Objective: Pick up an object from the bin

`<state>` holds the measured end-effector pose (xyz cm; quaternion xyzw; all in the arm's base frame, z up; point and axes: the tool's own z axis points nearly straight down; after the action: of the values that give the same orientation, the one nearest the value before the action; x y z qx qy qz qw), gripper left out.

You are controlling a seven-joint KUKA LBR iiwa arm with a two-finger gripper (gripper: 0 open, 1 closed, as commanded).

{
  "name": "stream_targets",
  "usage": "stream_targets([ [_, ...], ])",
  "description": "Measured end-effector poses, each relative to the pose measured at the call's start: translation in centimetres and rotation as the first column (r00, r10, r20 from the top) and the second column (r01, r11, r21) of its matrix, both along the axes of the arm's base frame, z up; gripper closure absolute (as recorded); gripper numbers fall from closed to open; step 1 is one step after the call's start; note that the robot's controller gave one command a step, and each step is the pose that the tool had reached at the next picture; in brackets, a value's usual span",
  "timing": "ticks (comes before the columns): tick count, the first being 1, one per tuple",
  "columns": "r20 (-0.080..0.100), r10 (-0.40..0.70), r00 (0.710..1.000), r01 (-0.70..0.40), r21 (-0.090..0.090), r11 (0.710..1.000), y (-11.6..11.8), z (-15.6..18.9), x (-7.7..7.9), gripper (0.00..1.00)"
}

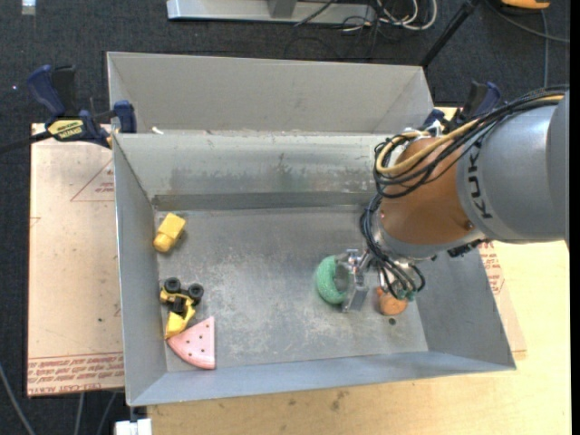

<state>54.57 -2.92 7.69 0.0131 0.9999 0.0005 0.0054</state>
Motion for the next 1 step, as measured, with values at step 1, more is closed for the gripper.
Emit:
stream_targets([
  [1, 0.000, 0.000, 1.000, 0.000, 0.000, 1.000, 0.00, 0.00, 0.00, 1.00],
])
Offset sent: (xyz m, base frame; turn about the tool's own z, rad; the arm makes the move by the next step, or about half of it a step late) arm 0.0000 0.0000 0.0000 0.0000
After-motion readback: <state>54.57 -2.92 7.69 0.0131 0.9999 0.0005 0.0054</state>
